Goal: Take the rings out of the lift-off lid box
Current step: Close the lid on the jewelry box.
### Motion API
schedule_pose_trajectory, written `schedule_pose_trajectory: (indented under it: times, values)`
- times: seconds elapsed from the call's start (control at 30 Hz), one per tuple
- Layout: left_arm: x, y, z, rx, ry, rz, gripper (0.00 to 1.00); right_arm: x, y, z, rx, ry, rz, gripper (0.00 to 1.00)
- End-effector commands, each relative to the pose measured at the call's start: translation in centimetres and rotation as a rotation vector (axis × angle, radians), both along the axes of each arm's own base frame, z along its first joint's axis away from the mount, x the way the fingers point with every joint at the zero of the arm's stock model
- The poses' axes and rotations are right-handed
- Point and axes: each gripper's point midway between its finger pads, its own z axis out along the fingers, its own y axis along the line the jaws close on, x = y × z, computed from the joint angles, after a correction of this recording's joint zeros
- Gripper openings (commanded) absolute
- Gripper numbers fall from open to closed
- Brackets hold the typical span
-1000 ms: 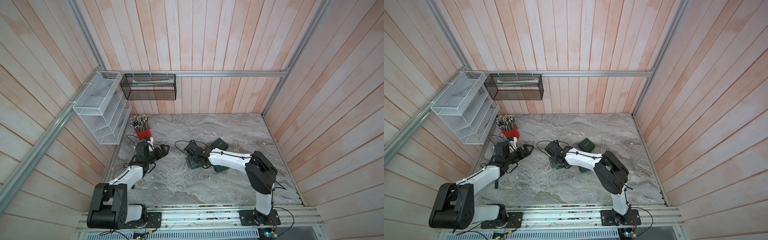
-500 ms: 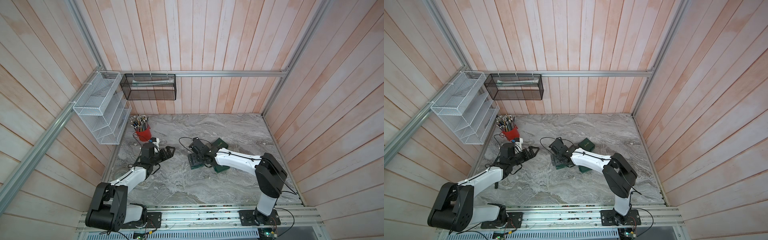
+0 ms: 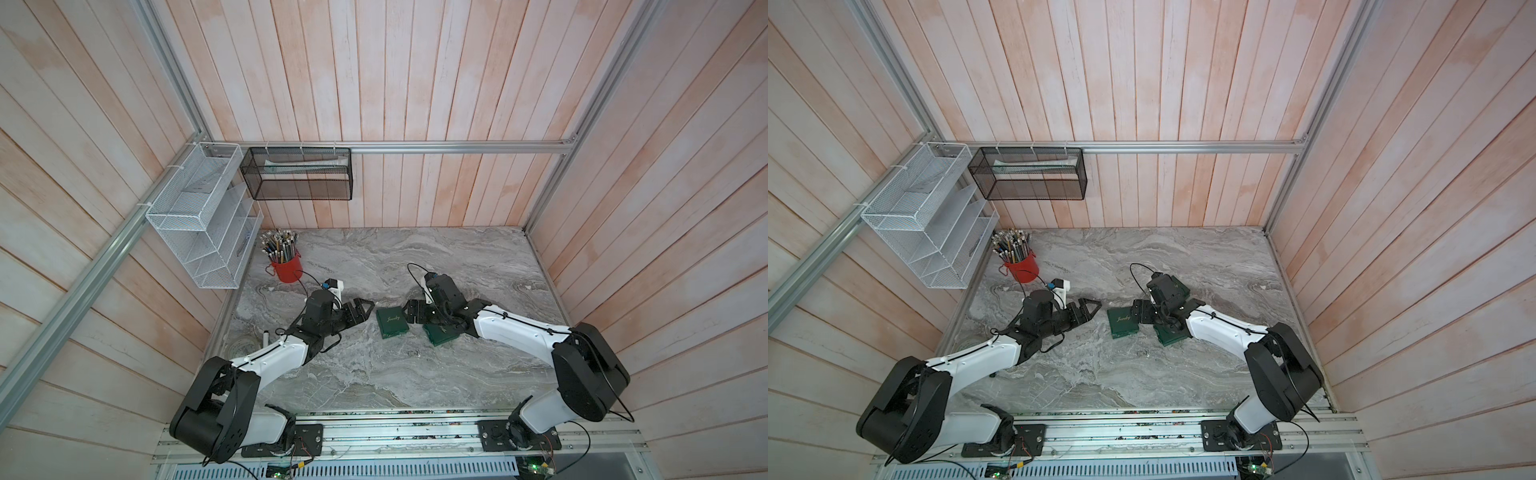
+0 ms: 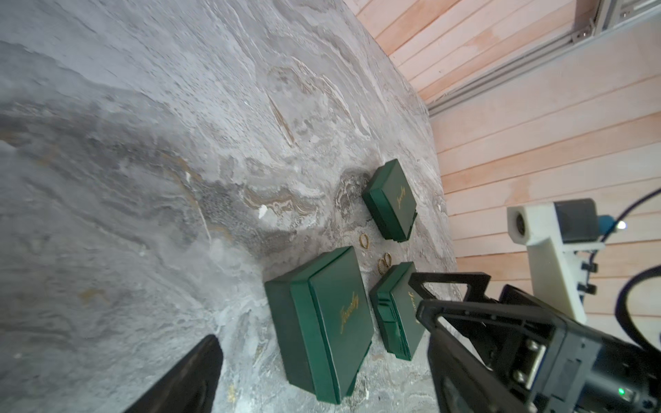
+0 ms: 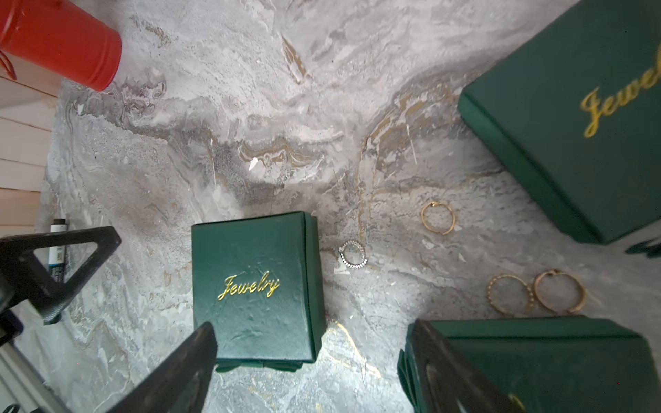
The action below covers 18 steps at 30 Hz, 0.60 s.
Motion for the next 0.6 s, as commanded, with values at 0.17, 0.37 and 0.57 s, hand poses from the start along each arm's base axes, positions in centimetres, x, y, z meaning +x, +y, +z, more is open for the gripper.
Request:
schedule_pose_trajectory:
  times: [0.17,0.37,0.57]
  values:
    - [-1.1,-2.1,-2.1,-0.075,0.104,-0.015,0.9,-0.7,1.5,-0.1,0.165,0.03,0.063,0.85]
    - [-1.5,-3.6,-3.1,-0.109,0.142,-0.04,0.86,-0.8,1.3,-1.7,0.136,0.054,0.059,0.84]
    - [-1.7,-4.3,-4.1,-0.127,0.174,-0.053,0.82,-0.6,1.4,-2.3,0.13,0.058,0.057,0.79]
